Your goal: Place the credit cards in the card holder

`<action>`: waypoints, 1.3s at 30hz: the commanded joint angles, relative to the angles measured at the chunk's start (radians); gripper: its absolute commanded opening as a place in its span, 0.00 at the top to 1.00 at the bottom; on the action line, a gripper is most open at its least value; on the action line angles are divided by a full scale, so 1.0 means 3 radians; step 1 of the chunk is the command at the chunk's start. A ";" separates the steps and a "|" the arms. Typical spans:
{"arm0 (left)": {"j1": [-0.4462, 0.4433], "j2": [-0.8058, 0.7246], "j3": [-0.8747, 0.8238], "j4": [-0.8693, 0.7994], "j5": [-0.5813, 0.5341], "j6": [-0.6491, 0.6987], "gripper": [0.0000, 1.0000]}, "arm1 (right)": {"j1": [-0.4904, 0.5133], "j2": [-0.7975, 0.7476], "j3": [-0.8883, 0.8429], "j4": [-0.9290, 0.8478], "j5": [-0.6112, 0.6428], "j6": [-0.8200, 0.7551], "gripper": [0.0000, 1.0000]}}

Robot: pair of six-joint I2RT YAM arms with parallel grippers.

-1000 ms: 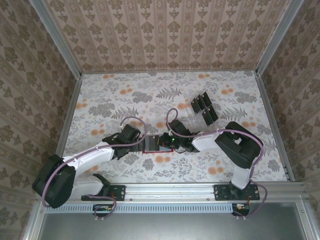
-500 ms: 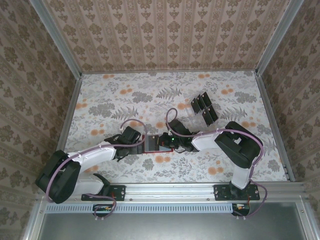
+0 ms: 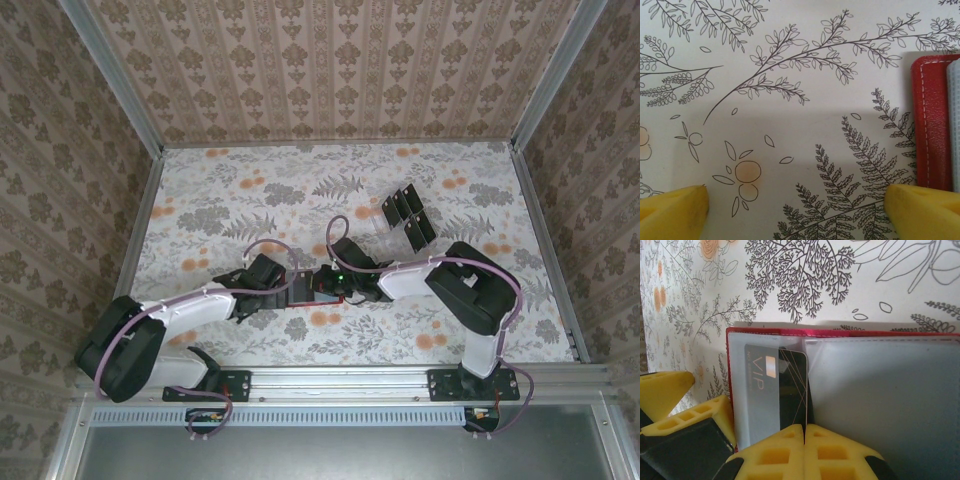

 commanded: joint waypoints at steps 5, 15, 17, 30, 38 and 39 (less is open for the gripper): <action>-0.0068 0.0226 -0.0137 0.0259 0.0281 -0.0087 0.00 | 0.0073 0.0192 0.0229 -0.0332 -0.0131 -0.0069 1.00; -0.0080 0.0193 -0.0158 0.0275 0.0280 -0.0097 0.00 | 0.0126 0.0248 0.0468 -0.0620 -0.0240 -0.0218 1.00; -0.0081 0.0177 -0.0163 0.0256 0.0273 -0.0105 0.00 | 0.0128 0.0160 0.0498 -0.0746 -0.0208 -0.0312 0.89; 0.0106 -0.0412 -0.0134 -0.0035 0.0200 -0.0100 0.00 | 0.0086 -0.0435 0.0733 -0.1641 0.0204 -0.0822 0.63; 0.0222 -0.0572 -0.0136 -0.0166 0.0082 -0.0099 0.00 | 0.0143 -0.0163 0.1039 -0.2067 0.0422 -0.0997 0.98; 0.0234 -0.0548 -0.0139 -0.0157 0.0081 -0.0097 0.00 | 0.0153 -0.0120 0.1071 -0.2092 0.0442 -0.1012 1.00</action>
